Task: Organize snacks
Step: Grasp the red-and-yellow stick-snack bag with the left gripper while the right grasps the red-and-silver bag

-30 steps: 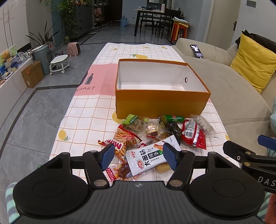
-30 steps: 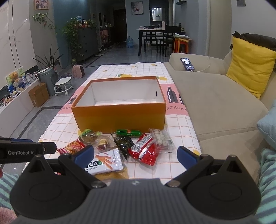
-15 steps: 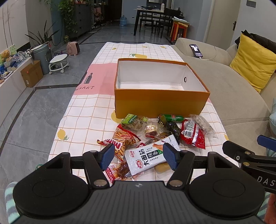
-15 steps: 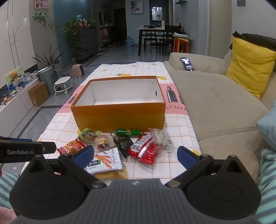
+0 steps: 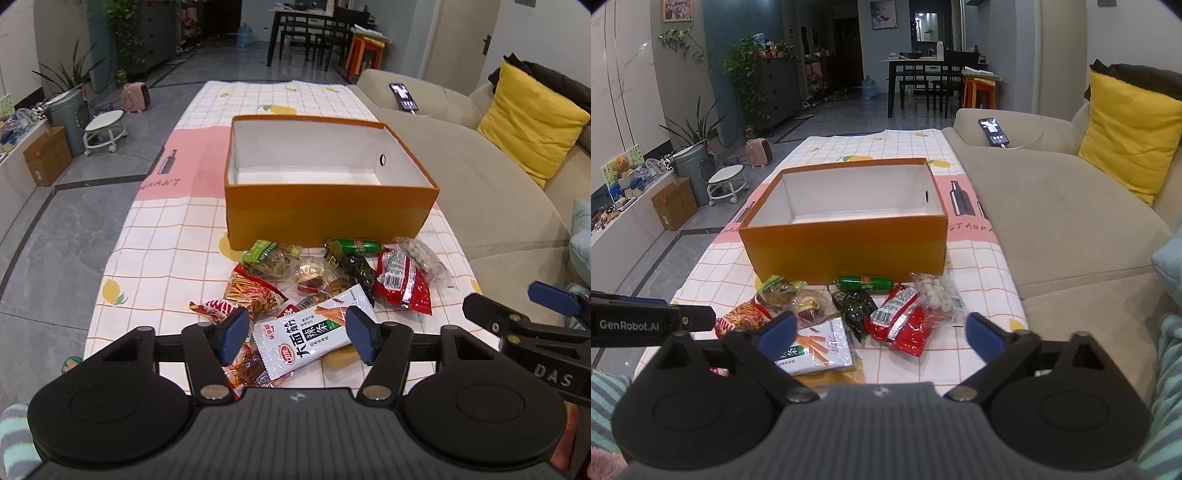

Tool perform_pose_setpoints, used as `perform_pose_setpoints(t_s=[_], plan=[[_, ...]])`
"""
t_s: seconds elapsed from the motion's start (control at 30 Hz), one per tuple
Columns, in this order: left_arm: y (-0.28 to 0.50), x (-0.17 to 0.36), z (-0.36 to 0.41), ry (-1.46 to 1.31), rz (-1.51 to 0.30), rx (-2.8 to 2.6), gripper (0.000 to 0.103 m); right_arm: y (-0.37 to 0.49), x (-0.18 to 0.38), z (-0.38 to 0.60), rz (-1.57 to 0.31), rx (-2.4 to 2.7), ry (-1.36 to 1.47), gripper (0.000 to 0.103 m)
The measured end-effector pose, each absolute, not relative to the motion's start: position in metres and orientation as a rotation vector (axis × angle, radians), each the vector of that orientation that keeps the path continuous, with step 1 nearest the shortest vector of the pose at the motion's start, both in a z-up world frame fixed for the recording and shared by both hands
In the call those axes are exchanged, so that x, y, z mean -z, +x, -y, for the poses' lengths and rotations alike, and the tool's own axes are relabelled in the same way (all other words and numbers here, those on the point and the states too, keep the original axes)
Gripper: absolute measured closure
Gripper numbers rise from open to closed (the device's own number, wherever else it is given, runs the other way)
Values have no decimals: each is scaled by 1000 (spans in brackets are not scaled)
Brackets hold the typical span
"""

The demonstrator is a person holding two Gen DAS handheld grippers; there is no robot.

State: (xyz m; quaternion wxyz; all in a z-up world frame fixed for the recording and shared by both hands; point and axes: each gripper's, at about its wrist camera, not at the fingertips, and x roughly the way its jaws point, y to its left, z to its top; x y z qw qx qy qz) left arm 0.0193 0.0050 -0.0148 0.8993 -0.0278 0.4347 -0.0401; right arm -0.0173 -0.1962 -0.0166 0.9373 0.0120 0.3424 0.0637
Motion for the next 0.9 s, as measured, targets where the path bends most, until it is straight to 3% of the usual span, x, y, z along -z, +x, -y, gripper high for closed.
perform_pose_setpoints(t_s=[0.07, 0.17, 0.6, 0.9], plan=[[26, 20, -6, -63, -920, 96, 41, -10, 23, 193, -715, -127, -6, 26], [36, 30, -10, -79, -944, 111, 41, 3, 34, 193, -766, -150, -14, 34], [91, 77, -42, -93, -1056, 43, 29, 67, 82, 203, -922, -144, 35, 29], [111, 109, -40, 44, -1112, 58, 23, 105, 112, 210, -1005, -119, 75, 25]])
